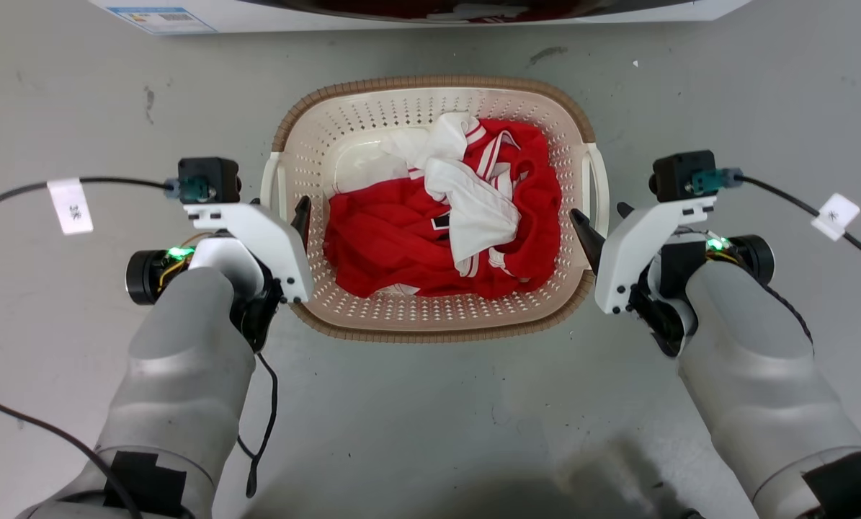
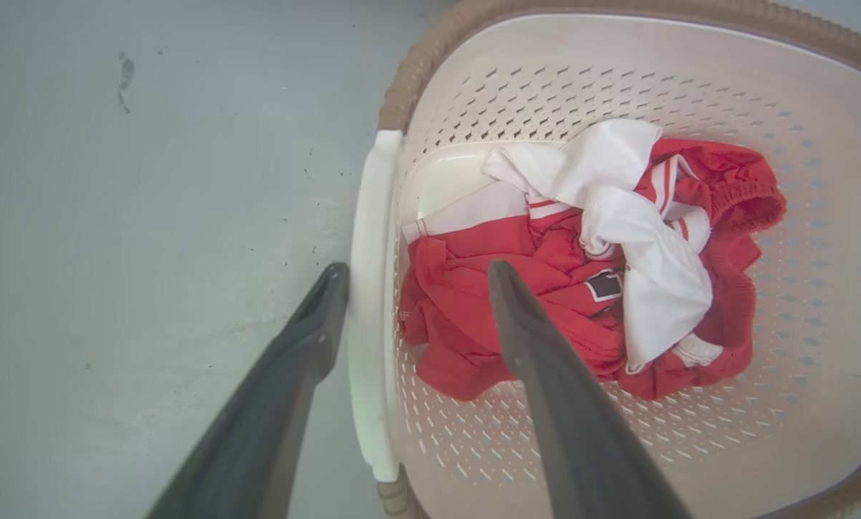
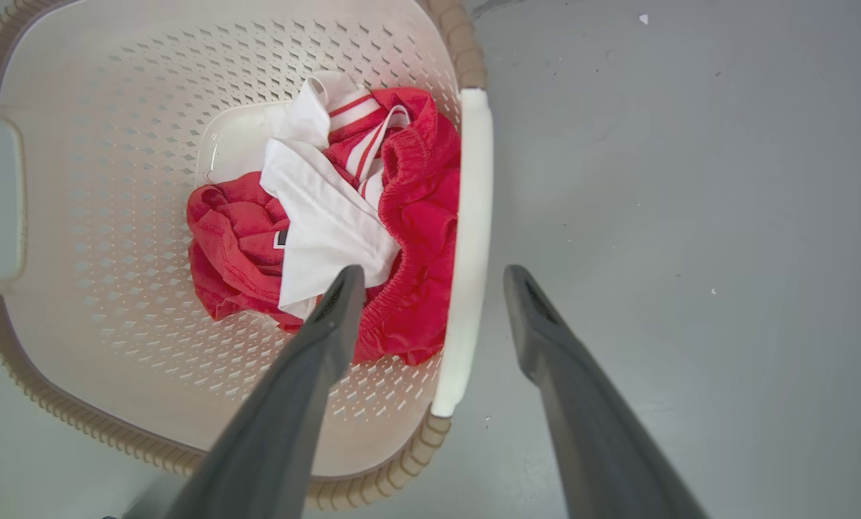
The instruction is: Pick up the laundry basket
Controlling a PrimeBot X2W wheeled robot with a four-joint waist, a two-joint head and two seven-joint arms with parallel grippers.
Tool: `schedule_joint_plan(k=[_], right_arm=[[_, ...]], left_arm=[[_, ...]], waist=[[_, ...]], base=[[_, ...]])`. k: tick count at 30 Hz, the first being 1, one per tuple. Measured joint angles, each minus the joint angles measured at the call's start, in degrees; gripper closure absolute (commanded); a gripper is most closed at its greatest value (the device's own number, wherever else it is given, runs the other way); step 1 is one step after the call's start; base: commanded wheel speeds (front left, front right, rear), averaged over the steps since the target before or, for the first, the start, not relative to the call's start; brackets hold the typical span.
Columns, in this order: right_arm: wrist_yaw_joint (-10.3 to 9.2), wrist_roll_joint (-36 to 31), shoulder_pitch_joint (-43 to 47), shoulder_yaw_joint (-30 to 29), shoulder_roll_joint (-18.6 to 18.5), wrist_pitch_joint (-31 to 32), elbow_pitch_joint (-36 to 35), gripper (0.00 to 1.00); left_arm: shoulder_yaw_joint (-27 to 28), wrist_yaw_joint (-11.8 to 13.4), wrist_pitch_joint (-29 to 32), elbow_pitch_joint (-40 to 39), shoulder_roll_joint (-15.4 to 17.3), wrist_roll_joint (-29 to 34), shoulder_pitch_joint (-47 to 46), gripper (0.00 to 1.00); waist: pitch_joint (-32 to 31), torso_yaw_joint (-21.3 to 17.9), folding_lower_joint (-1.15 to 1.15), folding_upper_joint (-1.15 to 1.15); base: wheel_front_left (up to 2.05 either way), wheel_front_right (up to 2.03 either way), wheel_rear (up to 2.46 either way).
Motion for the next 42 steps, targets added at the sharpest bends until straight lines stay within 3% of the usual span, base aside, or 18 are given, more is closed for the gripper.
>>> schedule_joint_plan(k=[8, 20, 21, 22, 23, 24, 42], right_arm=[[0.0, 4.6, -5.6, 4.9, 0.0, 4.3, 4.4, 0.0], [0.0, 9.1, -10.0, 9.4, 0.0, 6.3, 8.8, 0.0], [0.0, 9.7, -10.2, 9.7, 0.0, 6.4, 8.9, 0.12], [0.01, 10.2, -10.3, 10.0, 0.0, 6.7, 9.1, 0.52], [0.01, 10.6, -10.3, 10.3, 0.0, 6.8, 9.2, 0.73], [0.0, 10.8, -10.3, 10.7, 0.0, 6.7, 9.4, 1.0], [-0.44, 18.0, -10.5, 16.8, -0.8, 7.3, 9.7, 1.0]], left_arm=[[-4.2, 0.0, 9.2, 0.4, 1.8, -6.6, -3.1, 0.0], [-9.2, 0.0, 15.5, 0.0, 3.8, -13.0, -5.7, 0.0], [-9.6, 0.0, 15.8, 0.0, 3.8, -13.4, -5.8, 0.2], [-10.1, 0.0, 16.2, -0.1, 3.9, -13.7, -5.9, 0.77], [-10.5, 0.0, 16.4, -0.2, 3.8, -14.2, -6.0, 1.0], [-10.9, 0.0, 16.8, -0.3, 3.8, -14.8, -6.1, 1.0], [-17.5, 0.1, 18.9, 0.0, 4.6, -21.1, -6.0, 1.0]], waist=[[2.8, -0.4, 0.0, 0.0], [6.7, -0.2, 0.0, 0.0], [6.9, -0.1, -0.01, 0.0], [7.0, 0.0, 0.0, 0.0], [7.2, 0.0, -0.01, 0.0], [7.3, 0.1, 0.0, 0.0], [5.6, 0.5, -0.01, 0.0]], base=[[0.0, 0.0, 0.0], [0.0, 0.0, 0.0], [0.0, 0.0, 0.0], [0.0, 0.0, 0.0], [0.0, 0.0, 0.0], [0.0, 0.0, 0.0], [0.0, 0.0, 0.0]])
